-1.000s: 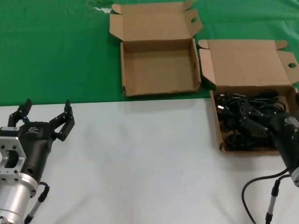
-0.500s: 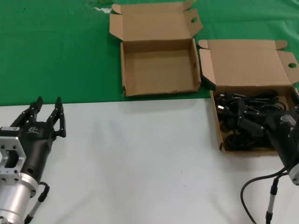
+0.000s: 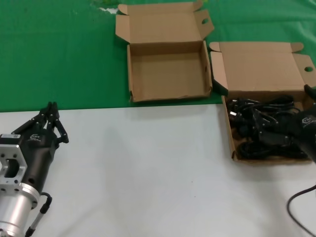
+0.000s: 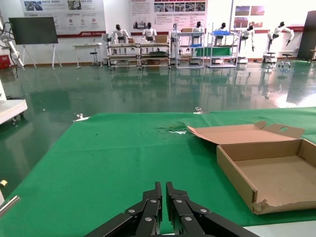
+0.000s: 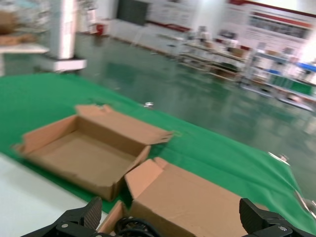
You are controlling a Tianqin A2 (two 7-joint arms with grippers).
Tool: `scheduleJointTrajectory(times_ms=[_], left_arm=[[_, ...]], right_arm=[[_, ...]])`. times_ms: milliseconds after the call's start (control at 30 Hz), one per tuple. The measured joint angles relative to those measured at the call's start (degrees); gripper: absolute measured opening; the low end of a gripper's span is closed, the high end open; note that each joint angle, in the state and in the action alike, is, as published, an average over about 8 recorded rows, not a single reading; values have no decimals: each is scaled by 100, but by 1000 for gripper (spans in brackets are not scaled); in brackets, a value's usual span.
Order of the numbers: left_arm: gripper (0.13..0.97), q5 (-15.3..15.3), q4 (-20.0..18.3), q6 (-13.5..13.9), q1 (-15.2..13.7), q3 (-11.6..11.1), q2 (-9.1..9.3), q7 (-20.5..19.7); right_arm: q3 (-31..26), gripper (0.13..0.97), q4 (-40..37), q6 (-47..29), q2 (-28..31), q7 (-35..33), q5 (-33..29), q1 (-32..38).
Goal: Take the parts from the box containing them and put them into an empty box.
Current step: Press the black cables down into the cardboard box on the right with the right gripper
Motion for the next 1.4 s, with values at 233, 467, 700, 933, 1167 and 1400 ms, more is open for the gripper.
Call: scheduleJointTrajectory(times_ms=[233, 467, 700, 933, 1167, 1400], left_arm=[[157, 0, 0, 0, 0, 0, 0, 0], [143, 0, 0, 0, 0, 0, 0, 0], [139, 0, 0, 0, 0, 0, 0, 0], [139, 0, 0, 0, 0, 0, 0, 0], [139, 0, 0, 0, 0, 0, 0, 0], [139, 1, 0, 0, 0, 0, 0, -1]], right_arm=[[-8, 966, -190, -1033, 686, -145, -307, 430], [-131, 966, -579, -2319, 1204, -353, -599, 1196], [-419, 966, -1070, -3541, 1519, -419, -993, 2049], [-702, 966, -1549, -4469, 1608, -681, -1470, 2723], [-873, 966, -1916, -4831, 1426, -981, -1839, 3049], [-993, 966, -2337, -4914, 1127, -1310, -2124, 3271]])
